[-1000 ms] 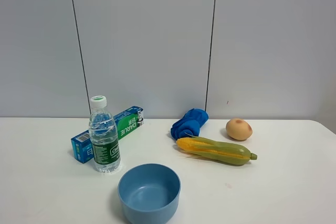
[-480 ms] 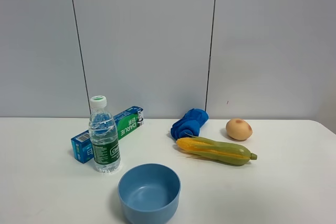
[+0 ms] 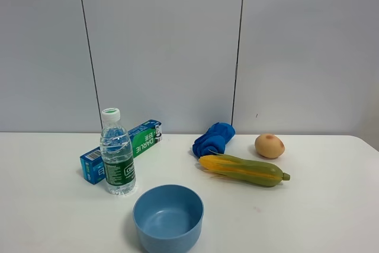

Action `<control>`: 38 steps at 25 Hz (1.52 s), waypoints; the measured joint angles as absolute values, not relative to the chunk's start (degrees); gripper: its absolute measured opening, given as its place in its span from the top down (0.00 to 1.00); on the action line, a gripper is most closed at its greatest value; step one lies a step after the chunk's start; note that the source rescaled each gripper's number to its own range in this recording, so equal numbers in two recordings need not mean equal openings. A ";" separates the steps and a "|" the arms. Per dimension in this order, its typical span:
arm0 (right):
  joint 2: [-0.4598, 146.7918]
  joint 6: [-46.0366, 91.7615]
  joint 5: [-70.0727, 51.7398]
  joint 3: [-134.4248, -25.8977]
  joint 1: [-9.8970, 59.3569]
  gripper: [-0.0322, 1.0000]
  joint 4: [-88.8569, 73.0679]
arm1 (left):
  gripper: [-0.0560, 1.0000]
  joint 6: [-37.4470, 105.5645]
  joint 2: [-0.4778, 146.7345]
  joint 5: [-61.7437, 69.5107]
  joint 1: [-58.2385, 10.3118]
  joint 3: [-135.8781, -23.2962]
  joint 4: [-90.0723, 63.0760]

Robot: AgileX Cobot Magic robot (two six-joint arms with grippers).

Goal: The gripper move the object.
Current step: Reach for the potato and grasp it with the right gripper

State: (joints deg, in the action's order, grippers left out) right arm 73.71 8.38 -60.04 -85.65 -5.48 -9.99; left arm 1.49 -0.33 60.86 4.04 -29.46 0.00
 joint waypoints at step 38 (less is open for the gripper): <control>119.90 19.07 -28.12 -90.67 7.94 0.00 -14.75 | 0.00 1.49 -0.33 60.86 4.04 -29.46 0.00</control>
